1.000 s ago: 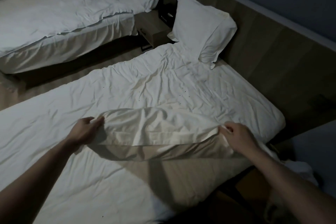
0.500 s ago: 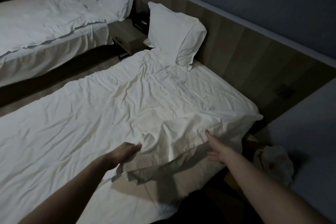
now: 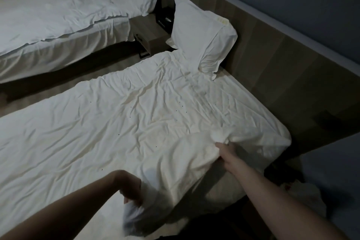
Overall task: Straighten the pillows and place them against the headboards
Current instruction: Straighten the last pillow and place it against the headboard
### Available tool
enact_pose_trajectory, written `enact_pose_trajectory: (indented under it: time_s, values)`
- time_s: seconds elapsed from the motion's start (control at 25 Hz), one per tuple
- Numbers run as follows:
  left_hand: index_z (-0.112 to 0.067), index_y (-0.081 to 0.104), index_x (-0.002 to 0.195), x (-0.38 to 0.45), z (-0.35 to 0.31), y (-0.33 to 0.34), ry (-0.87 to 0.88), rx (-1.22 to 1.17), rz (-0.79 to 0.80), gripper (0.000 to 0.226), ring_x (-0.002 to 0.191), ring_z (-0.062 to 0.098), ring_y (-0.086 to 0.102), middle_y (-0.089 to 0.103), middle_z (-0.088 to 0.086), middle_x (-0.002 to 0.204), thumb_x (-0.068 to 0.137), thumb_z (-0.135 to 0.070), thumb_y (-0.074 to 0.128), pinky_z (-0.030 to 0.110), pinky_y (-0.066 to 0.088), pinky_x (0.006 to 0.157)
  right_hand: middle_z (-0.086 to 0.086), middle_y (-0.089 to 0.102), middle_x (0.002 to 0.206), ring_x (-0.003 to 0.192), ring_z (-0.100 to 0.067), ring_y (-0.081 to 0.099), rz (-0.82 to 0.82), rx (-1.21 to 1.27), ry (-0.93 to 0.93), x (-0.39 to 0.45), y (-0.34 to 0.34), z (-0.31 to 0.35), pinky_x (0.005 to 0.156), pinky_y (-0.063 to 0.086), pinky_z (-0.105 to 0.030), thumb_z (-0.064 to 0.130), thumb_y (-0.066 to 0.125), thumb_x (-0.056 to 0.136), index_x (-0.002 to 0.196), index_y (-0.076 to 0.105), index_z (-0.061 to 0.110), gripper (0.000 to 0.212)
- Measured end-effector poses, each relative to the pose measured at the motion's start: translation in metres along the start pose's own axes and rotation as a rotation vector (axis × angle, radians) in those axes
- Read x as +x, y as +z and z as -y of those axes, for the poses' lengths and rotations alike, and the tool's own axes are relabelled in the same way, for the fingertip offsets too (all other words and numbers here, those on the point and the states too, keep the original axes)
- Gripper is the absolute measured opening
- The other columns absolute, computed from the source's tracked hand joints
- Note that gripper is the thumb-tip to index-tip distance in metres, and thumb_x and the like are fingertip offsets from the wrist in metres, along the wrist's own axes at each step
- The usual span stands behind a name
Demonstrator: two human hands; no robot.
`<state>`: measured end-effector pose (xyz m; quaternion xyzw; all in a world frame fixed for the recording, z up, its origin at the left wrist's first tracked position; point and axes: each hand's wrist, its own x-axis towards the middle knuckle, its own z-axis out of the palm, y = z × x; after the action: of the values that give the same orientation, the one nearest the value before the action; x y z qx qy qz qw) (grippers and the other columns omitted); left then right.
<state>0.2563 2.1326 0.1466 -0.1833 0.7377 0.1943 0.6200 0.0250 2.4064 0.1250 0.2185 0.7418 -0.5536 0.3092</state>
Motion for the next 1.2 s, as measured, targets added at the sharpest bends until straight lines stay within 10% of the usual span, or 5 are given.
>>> enact_pose_trajectory:
  time_s: [0.24,0.44,0.6,0.92,1.2]
  values:
    - [-0.016,0.068,0.095,-0.01,-0.061,-0.039,0.08,-0.051,0.09,0.013,0.127,0.037,0.064,0.071,0.017,0.121,0.1,-0.025,0.06,0.034,0.053,0.095,0.0,0.056,0.071,0.067,-0.015,0.049,0.245,-0.248,-0.425,-0.023,0.012,0.168,0.054,0.039,-0.025,-0.009,0.059,0.082,0.077,0.061,0.01,0.019]
    - [0.008,0.063,0.13,-0.002,-0.14,-0.045,0.343,-0.22,0.011,0.036,0.053,-0.002,0.063,0.066,-0.017,0.055,0.102,-0.015,0.062,0.01,0.047,0.051,-0.002,0.052,0.07,0.071,-0.019,0.048,0.36,-0.507,-0.488,-0.012,-0.003,0.24,0.066,0.037,-0.033,0.006,0.061,0.063,0.064,0.054,0.016,0.013]
    - [0.006,0.075,0.11,-0.006,-0.19,-0.04,0.672,-0.064,-0.187,0.03,0.072,0.011,0.059,0.077,0.02,0.106,0.102,-0.02,0.062,0.001,0.039,0.065,-0.004,0.053,0.076,0.074,-0.018,0.05,0.385,-0.592,-0.549,-0.012,0.003,0.255,0.067,0.039,-0.031,-0.005,0.06,0.073,0.072,0.055,0.012,0.018]
    - [-0.024,0.071,0.109,-0.09,-0.129,-0.162,0.727,-0.56,-1.301,0.021,0.082,0.011,0.072,0.067,-0.002,0.118,0.088,-0.024,0.073,0.033,0.06,0.073,-0.002,0.064,0.078,0.076,-0.017,0.059,0.385,-0.769,-0.531,-0.041,0.027,0.151,0.062,0.042,-0.028,0.0,0.066,0.081,0.08,0.067,0.012,0.012]
    - [-0.045,0.023,0.158,-0.127,-0.115,-0.2,0.513,0.588,-1.195,0.092,0.124,0.024,0.063,0.001,-0.015,0.172,0.087,-0.017,0.074,0.031,0.054,0.066,0.001,0.072,0.089,0.082,-0.015,0.067,0.426,-0.74,-0.527,-0.07,0.023,0.116,0.066,0.049,-0.026,0.008,0.071,0.08,0.095,0.069,0.017,0.017]
